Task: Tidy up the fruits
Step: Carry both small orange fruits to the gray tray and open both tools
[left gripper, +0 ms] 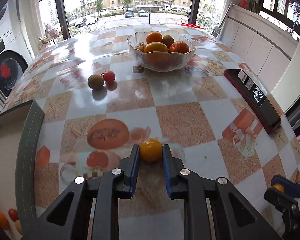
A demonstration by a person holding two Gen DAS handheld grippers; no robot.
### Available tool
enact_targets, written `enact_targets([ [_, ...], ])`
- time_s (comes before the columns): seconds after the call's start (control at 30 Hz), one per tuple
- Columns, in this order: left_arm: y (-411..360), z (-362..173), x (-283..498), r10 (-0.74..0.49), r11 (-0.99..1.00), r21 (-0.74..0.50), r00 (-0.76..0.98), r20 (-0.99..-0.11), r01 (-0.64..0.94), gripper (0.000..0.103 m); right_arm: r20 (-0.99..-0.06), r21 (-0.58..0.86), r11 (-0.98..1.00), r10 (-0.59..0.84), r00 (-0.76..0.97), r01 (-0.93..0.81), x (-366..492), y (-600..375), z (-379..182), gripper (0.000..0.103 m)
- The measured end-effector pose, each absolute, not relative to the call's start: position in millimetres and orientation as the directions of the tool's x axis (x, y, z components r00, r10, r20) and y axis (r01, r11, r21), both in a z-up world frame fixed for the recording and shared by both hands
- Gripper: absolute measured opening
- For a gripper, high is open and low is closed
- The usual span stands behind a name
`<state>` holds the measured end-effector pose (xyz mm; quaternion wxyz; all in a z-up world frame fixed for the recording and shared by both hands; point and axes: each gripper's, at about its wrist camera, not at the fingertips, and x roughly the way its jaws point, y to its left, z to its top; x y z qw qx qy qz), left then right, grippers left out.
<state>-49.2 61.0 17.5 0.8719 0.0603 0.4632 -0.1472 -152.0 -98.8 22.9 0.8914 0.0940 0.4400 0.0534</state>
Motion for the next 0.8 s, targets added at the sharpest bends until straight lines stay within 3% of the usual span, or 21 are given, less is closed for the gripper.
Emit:
enact_targets([
  [0.27, 108.6, 18.3, -128.1, -0.181, 0.965, -0.043, 0.538, -0.824, 0.258, 0.024, -0.781, 0.212, 0.977, 0.190, 0.594, -0.033, -173.9, -71.7, 20.9, 0.023],
  [0.5, 126.7, 20.4, -140.1, -0.200, 0.967, -0.081, 0.521, -0.830, 0.242, 0.024, -0.783, 0.198, 0.979, 0.185, 0.593, -0.044, -190.0, -58.5, 31.0, 0.023],
  [0.8, 145.7, 55.3, -150.1, -0.227, 0.964, -0.094, 0.588, -0.777, 0.247, 0.024, -0.782, 0.205, 0.976, 0.212, 0.586, -0.079, -185.0, -37.1, 49.2, 0.023],
])
